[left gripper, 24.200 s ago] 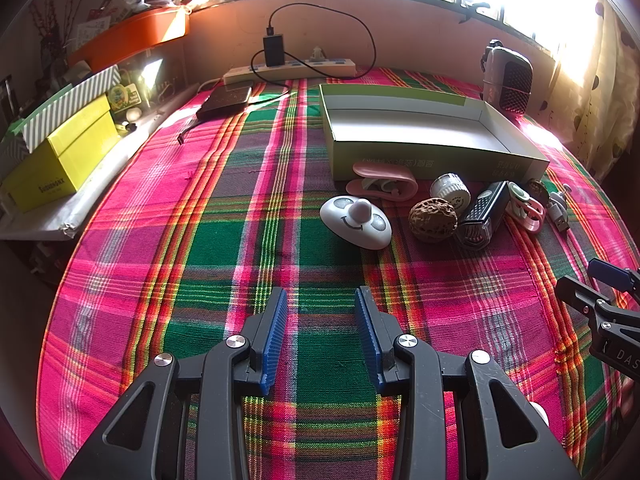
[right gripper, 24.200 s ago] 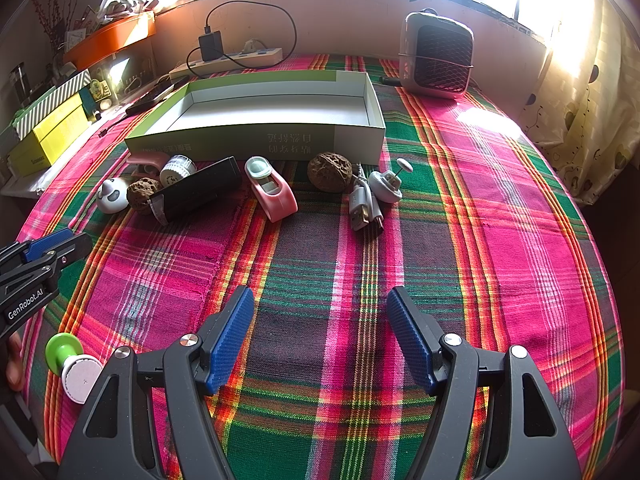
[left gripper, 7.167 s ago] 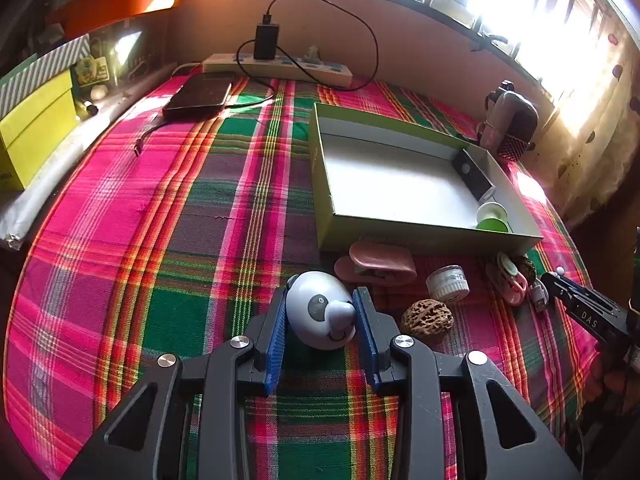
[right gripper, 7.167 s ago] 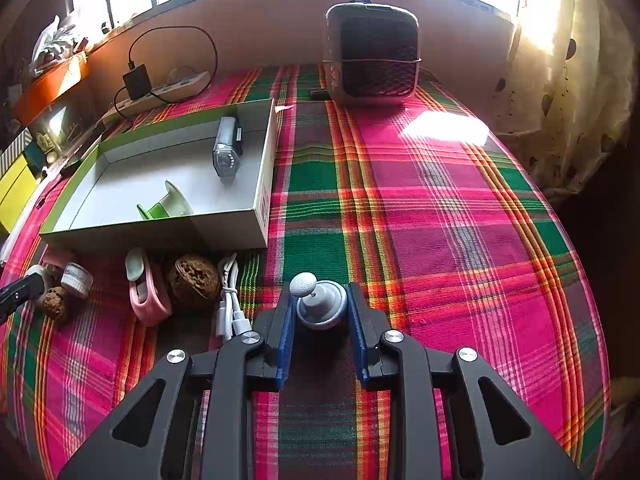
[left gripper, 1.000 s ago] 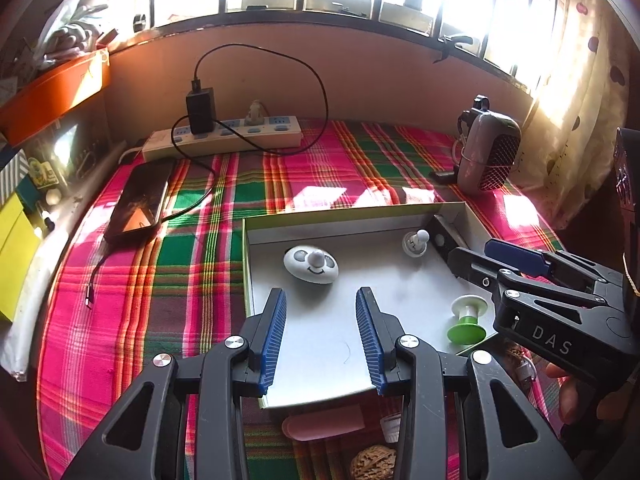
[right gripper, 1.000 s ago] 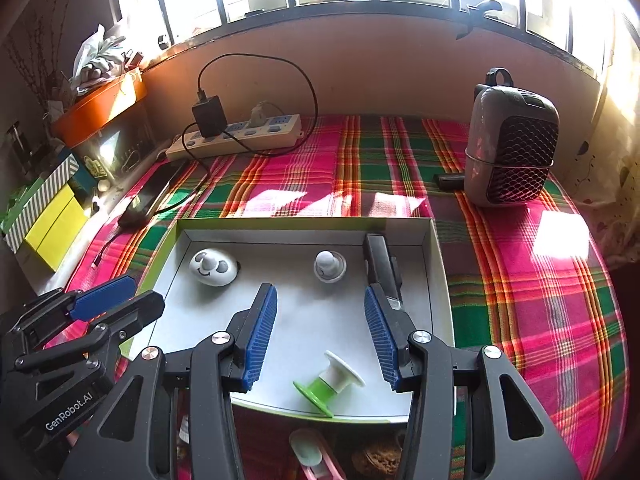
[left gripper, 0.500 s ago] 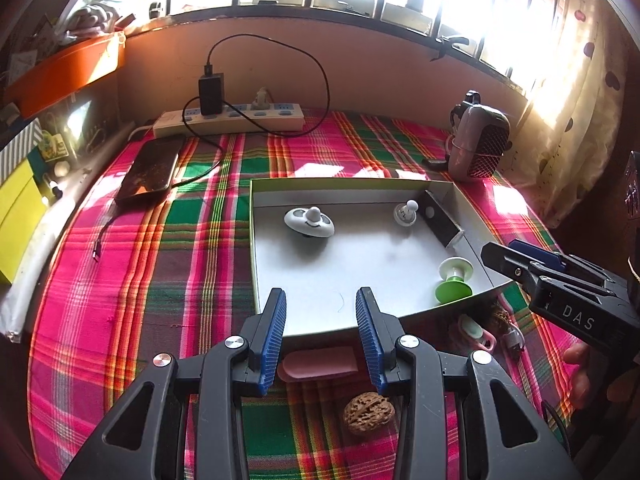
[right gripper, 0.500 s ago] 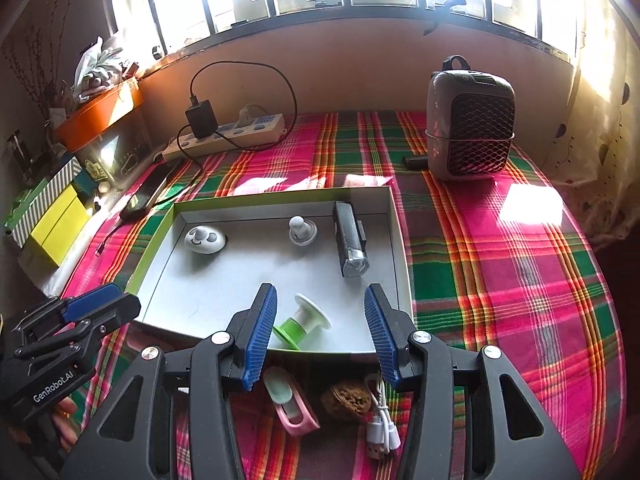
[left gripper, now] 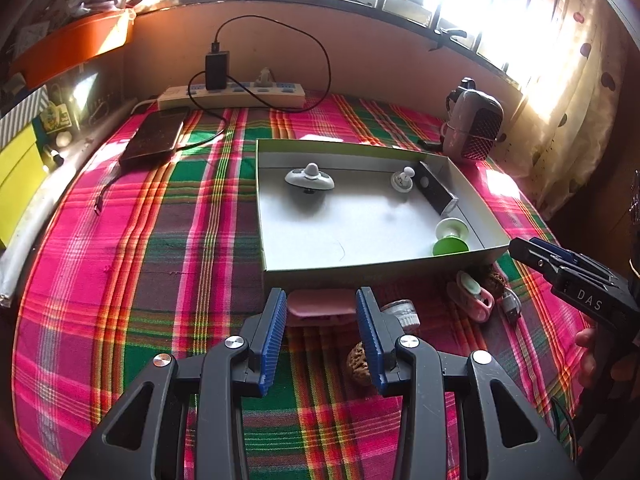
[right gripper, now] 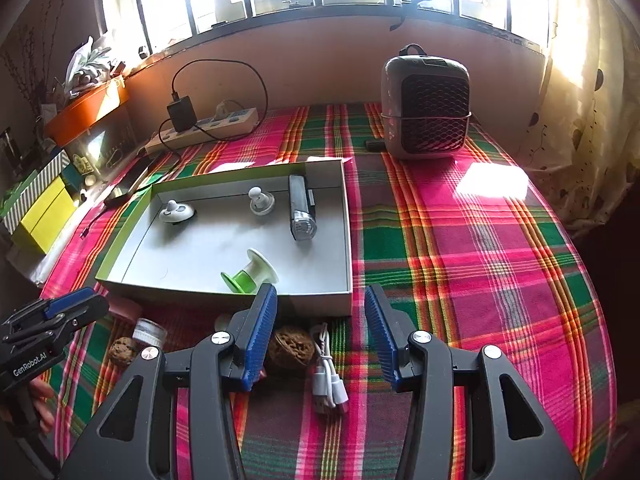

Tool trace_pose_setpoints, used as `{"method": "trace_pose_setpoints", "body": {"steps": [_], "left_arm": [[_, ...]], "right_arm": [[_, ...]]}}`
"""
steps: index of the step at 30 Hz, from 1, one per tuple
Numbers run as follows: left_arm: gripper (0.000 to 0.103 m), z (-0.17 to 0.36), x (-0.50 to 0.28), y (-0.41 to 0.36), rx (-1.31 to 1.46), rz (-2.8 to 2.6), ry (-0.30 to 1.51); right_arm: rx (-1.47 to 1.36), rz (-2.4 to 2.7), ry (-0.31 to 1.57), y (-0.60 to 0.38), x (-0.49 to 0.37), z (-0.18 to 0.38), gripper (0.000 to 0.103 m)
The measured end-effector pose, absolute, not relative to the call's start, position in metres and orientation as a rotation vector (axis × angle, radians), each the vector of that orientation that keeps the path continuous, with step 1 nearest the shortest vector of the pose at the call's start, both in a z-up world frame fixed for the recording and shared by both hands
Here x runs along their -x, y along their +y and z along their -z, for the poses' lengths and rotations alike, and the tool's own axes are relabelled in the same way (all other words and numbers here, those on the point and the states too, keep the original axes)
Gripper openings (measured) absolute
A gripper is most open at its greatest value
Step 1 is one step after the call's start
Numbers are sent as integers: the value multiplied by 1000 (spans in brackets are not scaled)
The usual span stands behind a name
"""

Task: Organize objects
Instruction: 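Withdraw both tools from the box toward the loose items, then grasp the brown walnut ball with the left tool while the right tool grasps the white USB cable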

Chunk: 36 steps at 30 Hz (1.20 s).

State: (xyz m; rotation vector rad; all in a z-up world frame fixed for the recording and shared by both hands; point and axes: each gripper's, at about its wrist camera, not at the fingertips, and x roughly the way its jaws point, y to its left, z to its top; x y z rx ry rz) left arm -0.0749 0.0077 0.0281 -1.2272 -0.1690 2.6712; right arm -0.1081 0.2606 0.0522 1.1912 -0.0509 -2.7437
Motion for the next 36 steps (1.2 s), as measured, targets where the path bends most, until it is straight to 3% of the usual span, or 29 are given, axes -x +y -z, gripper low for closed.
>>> {"method": "trace_pose_setpoints", "body": {"steps": [36], "left_arm": [[38,-14,51,18,1230,-2528,-198]], "right_arm": [[-1338,2682,125,259,92,-12,47]]}}
